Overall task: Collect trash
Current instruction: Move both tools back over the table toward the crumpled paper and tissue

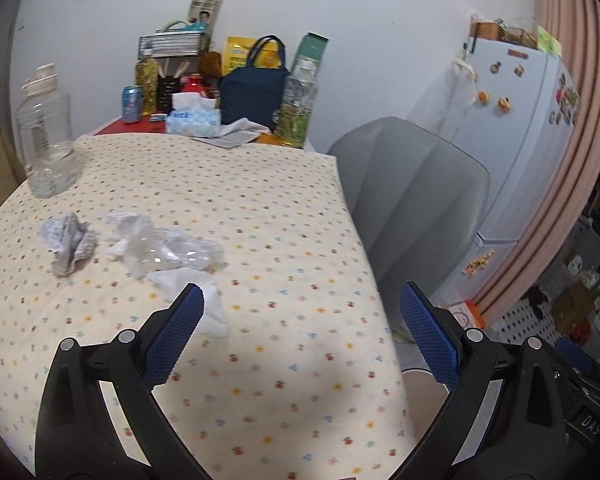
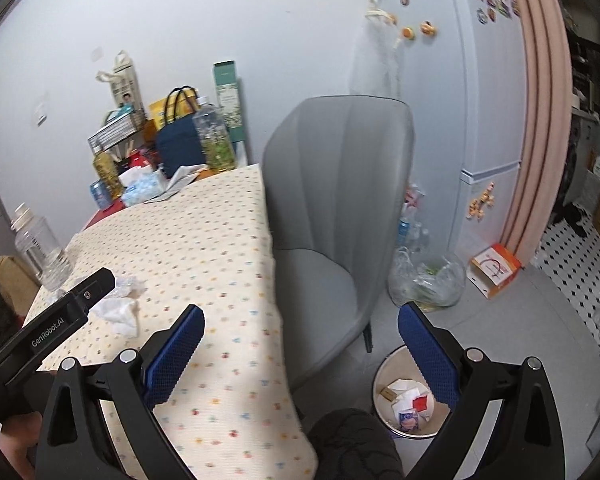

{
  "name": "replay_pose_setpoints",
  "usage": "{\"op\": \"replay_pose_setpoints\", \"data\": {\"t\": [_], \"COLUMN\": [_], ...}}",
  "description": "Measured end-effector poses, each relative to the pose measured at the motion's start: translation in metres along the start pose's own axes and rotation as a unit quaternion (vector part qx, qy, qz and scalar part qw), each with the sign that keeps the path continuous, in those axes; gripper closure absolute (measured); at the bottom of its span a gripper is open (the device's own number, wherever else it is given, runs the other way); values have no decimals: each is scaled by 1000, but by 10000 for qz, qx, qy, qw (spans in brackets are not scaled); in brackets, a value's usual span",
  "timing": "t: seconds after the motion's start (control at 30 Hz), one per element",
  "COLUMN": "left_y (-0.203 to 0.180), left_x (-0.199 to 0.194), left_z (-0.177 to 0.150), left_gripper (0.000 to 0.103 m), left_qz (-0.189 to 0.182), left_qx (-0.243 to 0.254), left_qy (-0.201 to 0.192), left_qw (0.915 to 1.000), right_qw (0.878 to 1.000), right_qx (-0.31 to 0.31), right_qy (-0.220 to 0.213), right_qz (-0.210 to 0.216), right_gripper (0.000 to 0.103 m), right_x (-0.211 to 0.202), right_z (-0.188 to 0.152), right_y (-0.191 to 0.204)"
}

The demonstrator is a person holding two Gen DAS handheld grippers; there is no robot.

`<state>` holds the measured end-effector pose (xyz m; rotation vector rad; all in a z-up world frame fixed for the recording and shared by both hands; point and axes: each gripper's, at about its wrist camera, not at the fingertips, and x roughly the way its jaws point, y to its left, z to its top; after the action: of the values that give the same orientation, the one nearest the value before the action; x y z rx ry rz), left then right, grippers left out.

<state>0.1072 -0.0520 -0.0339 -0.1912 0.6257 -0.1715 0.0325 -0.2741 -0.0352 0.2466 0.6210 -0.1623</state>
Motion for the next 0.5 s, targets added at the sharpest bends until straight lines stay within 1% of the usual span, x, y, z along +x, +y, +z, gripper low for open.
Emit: {"op": "replay_pose_setpoints", "data": {"t": [0.27,0.5], "left_y": [45,85], "left_x": [-16,-27], "left_z": [3,4], "left_gripper": [6,6], "left_qz": [246,532], "left_qx": [-297,-527], "left_qy": [-147,-220], "left_qw": [9991,9969], "right_qw": [9992,9972], "right_qx": [-288,-535], "right_qy": [19,47], "right_qz": [275,520], "right_gripper": [8,8], "right_x": [-2,1], "right_z": [-3,-6], "right_y": [44,82]}}
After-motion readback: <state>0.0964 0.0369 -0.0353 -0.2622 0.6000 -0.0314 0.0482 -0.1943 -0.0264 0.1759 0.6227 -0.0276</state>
